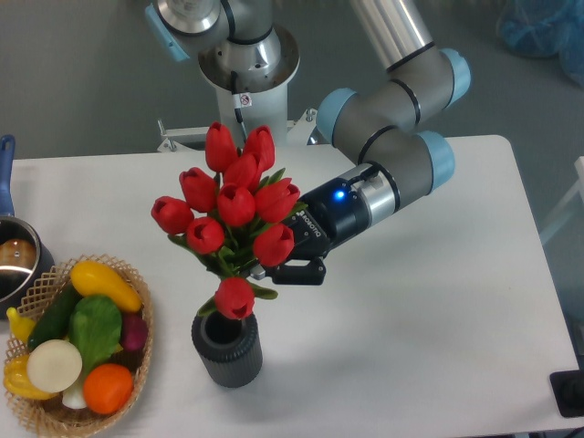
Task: Insert the flowers into the vase
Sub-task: 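Lower the tulip stems into the black vase opening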
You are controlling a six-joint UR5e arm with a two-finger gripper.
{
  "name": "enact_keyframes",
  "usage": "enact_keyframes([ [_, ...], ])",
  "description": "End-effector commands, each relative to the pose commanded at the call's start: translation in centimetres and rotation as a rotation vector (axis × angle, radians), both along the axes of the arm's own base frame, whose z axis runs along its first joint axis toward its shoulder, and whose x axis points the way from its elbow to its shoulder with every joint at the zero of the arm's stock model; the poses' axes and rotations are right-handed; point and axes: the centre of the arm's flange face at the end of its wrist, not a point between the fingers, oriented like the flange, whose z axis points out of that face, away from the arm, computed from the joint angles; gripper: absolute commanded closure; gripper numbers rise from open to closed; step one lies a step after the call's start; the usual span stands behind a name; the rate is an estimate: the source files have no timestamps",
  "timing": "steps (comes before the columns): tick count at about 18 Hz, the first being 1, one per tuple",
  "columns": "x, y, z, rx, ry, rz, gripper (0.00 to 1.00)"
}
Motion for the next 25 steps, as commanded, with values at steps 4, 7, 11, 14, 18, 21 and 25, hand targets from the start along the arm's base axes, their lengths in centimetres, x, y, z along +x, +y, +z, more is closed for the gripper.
enact_keyframes([
  [4,0.2,-0.2,-0.7,0.008,-0.028,-0.003,0.89],
  [7,0.5,-0.3,-2.0,-0.003,-0.052,-0.003,0.89],
  [11,0.6,0.3,-3.0,0.002,-0.045,-0.008,0.89],
  [14,0.5,0.4,-3.7,0.007,-0.037,-0.007,0.89],
  [18,0.4,0.5,-4.5,-0.002,-0.048,-0.007,0.89],
  [21,0.3,0.5,-5.1,-0.006,-0.056,-0.006,0.89],
  [25,0.3,0.8,-6.0,-0.006,-0.055,-0.007,0.89],
])
